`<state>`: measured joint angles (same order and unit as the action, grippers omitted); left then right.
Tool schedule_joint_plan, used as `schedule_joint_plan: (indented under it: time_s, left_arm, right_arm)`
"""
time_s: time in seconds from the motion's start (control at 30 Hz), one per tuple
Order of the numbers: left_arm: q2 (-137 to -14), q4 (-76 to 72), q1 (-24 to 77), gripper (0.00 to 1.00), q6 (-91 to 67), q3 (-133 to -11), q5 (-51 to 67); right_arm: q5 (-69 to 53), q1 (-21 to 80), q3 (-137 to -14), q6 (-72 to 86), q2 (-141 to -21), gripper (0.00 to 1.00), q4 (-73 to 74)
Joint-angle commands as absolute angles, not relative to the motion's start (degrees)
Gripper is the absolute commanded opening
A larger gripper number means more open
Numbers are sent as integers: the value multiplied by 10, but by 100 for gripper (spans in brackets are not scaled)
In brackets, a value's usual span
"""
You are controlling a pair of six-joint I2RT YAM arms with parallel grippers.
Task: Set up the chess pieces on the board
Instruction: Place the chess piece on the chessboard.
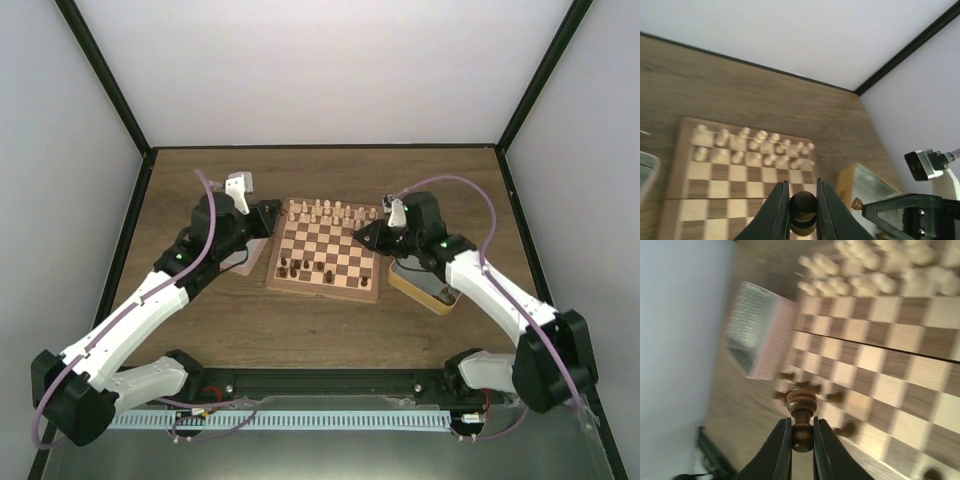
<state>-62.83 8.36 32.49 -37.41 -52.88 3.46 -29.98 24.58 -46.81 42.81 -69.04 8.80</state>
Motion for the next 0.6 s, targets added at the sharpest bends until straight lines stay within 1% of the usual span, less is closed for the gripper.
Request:
schedule_joint_plan:
  time_s: [0.0,0.1,0.3,0.57]
  left_arm:
    - [-604,167,323,4,-252,-551,-57]
    - [-595,165,323,4,-231,-549,-63]
    - [-592,154,323,4,-210,-540,-56]
    - [-587,149,323,4,-200,-531,-40]
  right_arm:
    - [-184,250,-541,274,-758,2,342]
    - [-128,254,-578,252,-803,2,405]
    - [-81,267,-626,227,-873,5,469]
    - [-84,280,-666,221,-944,6,476]
